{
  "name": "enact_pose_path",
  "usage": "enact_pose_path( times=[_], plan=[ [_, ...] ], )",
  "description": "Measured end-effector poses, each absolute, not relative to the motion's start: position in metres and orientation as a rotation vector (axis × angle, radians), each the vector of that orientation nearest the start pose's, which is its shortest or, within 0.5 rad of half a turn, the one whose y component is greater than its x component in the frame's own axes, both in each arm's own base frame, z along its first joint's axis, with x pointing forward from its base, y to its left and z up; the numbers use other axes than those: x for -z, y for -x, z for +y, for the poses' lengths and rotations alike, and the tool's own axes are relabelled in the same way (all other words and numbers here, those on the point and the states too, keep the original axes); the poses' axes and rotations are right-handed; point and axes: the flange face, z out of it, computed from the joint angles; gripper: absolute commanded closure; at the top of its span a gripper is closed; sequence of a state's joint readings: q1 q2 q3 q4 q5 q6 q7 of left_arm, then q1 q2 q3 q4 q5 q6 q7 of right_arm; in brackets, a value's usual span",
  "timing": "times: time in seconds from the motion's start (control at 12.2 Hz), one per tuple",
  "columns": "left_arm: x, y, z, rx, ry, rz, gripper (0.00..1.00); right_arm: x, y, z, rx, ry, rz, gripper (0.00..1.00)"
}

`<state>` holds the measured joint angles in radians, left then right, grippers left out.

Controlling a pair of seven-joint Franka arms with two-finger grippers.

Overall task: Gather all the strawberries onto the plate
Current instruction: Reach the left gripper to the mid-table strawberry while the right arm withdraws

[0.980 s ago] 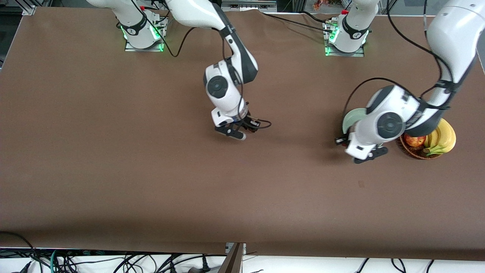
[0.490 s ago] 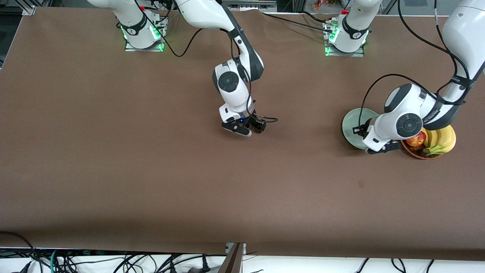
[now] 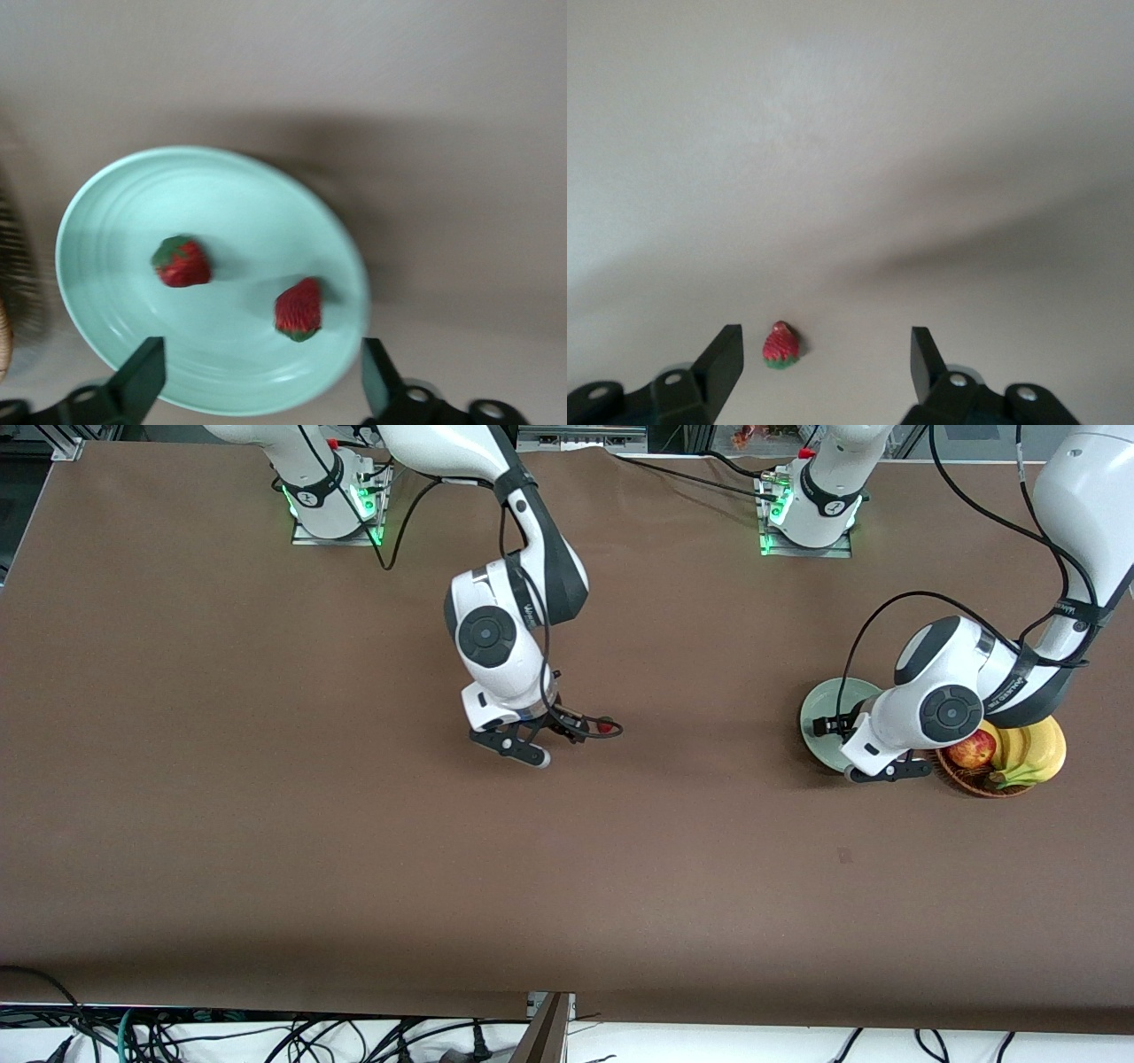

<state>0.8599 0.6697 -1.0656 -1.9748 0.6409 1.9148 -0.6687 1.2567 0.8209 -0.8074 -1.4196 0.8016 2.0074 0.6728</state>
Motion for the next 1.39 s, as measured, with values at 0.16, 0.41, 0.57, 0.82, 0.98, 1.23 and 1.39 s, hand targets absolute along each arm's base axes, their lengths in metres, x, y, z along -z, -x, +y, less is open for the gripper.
enact_pose_path(
  times=[0.16,0.41,0.57,0.82,0.98,1.23,1.39],
  plan=[
    [-0.296,-0.574,-0.116,-0.298,3.044,-0.245,0.00,-0.350,-0.569,0.436,-0.133,2.939,0.501,0.12],
    [-0.325,-0.555,-0.249,-0.160,3.071,-0.322,0.00,-0.406,-0.577,0.386,-0.246,2.951,0.421,0.12],
    [-0.313,-0.524,-0.334,-0.078,3.108,-0.375,0.00,-0.430,-0.584,0.352,-0.272,2.962,0.361,0.11],
    [-0.260,-0.491,-0.415,0.009,3.076,-0.403,0.00,-0.454,-0.589,0.313,-0.261,3.045,0.240,0.12],
    [-0.230,-0.480,-0.442,0.039,3.074,-0.370,0.00,-0.469,-0.589,0.291,-0.276,3.110,0.174,0.11],
    [-0.202,-0.482,-0.448,0.016,3.116,-0.371,0.00,-0.496,-0.592,0.247,-0.307,3.089,0.110,0.11],
    [-0.189,-0.488,-0.443,0.003,3.127,-0.349,0.00,-0.515,-0.590,0.216,-0.308,3.071,0.086,0.07]
  ],
)
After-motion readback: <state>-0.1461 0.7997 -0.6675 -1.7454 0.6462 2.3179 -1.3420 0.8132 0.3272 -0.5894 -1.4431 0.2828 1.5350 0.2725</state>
